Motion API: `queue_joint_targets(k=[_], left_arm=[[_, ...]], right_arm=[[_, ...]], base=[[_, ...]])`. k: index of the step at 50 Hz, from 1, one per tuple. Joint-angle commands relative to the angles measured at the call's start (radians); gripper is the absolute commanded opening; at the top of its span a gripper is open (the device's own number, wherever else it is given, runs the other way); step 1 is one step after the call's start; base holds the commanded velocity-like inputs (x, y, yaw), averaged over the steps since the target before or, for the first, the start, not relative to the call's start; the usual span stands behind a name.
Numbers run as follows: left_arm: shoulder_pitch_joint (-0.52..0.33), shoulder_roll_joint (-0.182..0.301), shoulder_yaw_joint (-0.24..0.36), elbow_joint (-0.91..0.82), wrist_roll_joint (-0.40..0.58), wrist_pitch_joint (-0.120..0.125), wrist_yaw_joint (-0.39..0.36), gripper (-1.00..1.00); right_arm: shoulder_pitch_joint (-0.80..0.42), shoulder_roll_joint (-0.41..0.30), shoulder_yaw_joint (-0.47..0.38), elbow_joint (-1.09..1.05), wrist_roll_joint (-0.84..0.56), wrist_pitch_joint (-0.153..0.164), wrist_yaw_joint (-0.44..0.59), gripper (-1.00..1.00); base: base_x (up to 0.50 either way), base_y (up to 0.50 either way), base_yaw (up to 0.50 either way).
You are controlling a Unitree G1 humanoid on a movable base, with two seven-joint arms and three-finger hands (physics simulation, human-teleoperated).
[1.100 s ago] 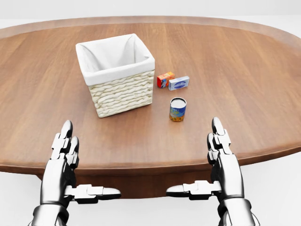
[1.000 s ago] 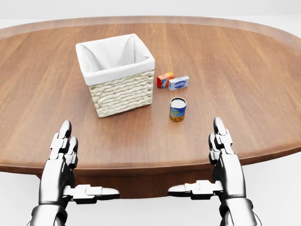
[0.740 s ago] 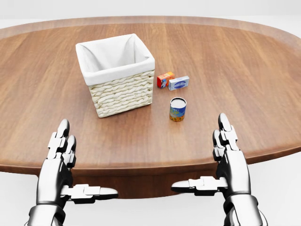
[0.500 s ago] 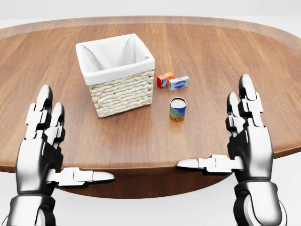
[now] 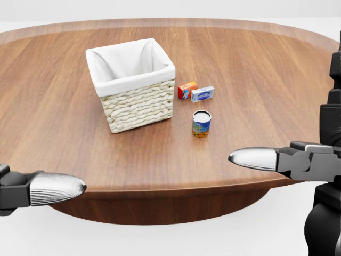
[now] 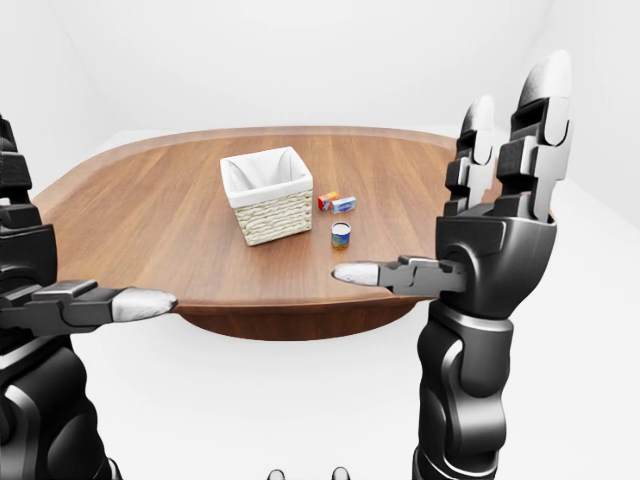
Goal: Pick up the alphabet soup and put it in the basket.
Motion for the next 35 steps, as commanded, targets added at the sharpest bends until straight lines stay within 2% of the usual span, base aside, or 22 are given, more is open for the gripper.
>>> queue_joint_targets(k=[1,3,5,11,35], left_arm=[[0.028,-0.002,-0.008,-0.002,0.020,0.000,-0.003,1.00],[0.013,-0.002,0.004,-0.013,0.016,0.000,-0.006,1.00],[0.004,-0.003,0.009,-0.018,0.011,0.000,-0.003,1.00],[0.016,-0.003,0.001,-0.018,0.013,0.000,-0.005,1.00],[0.015,-0.004,0.001,-0.018,0.015,0.000,-0.007,1.00]], right_arm=[[0.007,0.006,0.017,-0.052,-0.004,0.000,-0.005,1.00],[0.005,-0.009,0.035,-0.032,-0.058,0.000,-0.011,1.00],[0.003,0.009,0.018,-0.029,-0.040,0.000,0.003,1.00],[0.024,0.004,0.054,-0.022,-0.097,0.000,0.028,1.00],[0.023,0.019,0.050,-0.023,-0.118,0.000,0.047,1.00]], base=[[0.00,0.00,0.00],[0.00,0.00,0.00],[0.00,0.00,0.00],[0.00,0.00,0.00],[0.00,0.00,0.00]])
